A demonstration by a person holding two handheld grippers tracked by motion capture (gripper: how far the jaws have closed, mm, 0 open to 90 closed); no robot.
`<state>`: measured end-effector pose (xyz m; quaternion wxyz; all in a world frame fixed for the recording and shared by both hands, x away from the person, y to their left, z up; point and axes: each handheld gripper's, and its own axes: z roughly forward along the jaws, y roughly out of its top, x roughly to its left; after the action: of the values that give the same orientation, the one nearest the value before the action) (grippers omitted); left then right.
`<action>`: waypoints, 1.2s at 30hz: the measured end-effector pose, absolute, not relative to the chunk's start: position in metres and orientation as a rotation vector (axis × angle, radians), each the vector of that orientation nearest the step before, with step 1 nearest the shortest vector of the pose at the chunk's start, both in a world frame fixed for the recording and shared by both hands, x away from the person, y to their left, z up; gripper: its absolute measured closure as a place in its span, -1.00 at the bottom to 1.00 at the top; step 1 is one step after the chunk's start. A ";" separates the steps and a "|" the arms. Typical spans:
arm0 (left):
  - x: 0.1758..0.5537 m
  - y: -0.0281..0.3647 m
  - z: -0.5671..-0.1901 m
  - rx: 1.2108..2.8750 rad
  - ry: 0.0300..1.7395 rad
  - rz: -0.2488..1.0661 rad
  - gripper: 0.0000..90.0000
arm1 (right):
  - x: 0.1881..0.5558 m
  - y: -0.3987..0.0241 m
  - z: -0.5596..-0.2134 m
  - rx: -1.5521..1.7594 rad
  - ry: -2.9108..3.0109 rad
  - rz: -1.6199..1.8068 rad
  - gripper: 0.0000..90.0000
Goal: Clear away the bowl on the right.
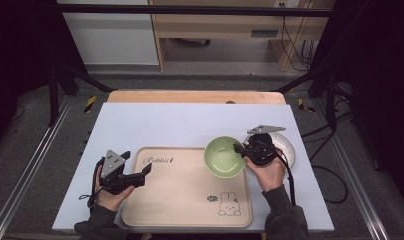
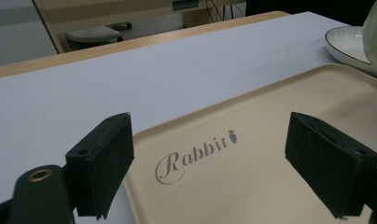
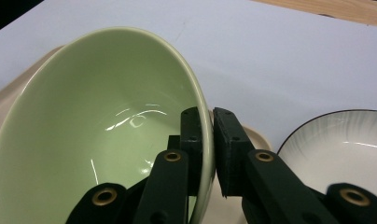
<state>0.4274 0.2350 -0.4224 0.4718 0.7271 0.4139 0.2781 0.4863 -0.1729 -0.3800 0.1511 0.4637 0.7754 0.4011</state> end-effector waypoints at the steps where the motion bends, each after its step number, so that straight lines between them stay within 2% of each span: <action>1: 0.427 0.235 -0.422 1.780 1.013 0.681 -0.67 | 0.486 -0.173 -0.380 1.331 2.226 1.152 0.84; 36: 0.426 0.233 -0.423 1.788 1.005 0.675 -0.67 | 0.493 -0.115 -0.406 1.254 2.382 1.161 0.84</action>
<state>0.4264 0.2328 -0.4226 0.4714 0.7303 0.4104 0.2757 0.4933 -0.1153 -0.4065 0.1048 0.4254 0.8080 0.3938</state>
